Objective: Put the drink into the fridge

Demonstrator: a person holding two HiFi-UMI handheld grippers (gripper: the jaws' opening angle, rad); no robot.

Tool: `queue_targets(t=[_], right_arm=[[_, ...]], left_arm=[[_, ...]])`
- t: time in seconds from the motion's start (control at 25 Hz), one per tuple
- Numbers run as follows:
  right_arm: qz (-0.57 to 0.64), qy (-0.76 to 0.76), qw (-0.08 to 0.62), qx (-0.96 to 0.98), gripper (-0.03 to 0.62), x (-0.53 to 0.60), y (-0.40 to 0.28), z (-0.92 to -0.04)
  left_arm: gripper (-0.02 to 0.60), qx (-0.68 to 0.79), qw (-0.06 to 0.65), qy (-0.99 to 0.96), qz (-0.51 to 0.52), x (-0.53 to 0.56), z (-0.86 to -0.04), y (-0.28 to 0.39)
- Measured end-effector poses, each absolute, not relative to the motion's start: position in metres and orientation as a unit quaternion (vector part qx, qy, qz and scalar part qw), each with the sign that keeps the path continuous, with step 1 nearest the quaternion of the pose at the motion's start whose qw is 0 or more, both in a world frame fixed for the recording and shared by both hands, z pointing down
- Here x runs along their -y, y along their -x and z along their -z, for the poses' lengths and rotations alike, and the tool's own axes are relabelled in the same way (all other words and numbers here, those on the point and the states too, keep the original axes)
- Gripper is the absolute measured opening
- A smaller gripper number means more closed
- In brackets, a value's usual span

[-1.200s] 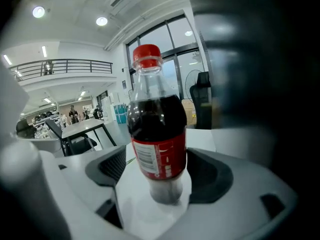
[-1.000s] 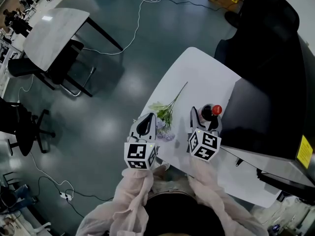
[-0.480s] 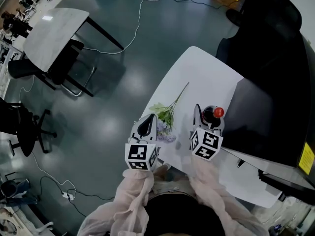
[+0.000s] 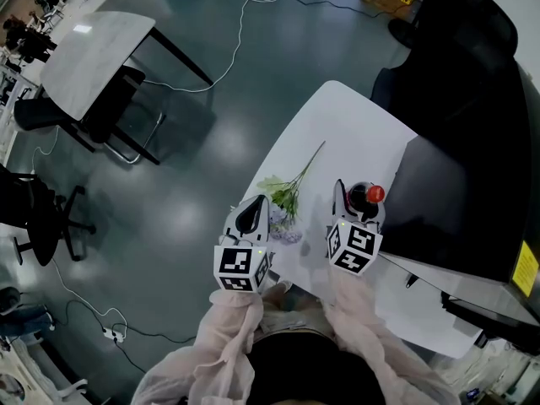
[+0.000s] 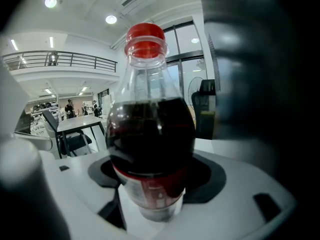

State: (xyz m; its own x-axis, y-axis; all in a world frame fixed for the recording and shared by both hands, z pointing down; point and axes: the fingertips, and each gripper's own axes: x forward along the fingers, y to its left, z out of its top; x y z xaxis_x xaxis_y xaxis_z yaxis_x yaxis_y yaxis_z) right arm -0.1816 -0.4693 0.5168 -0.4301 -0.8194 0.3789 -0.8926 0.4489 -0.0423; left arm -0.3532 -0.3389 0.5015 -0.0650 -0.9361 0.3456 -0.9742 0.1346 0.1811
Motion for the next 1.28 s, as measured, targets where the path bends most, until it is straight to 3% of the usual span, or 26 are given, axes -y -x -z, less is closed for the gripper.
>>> queue_targets(t=[1.28], right_arm=[[-0.120,-0.460,0.156,0.866,0.310,0.389,0.179,-0.496]], left_arm=[[0.011,0.708,0.162,-0.686,-0.041,0.300,-0.478,0.311]])
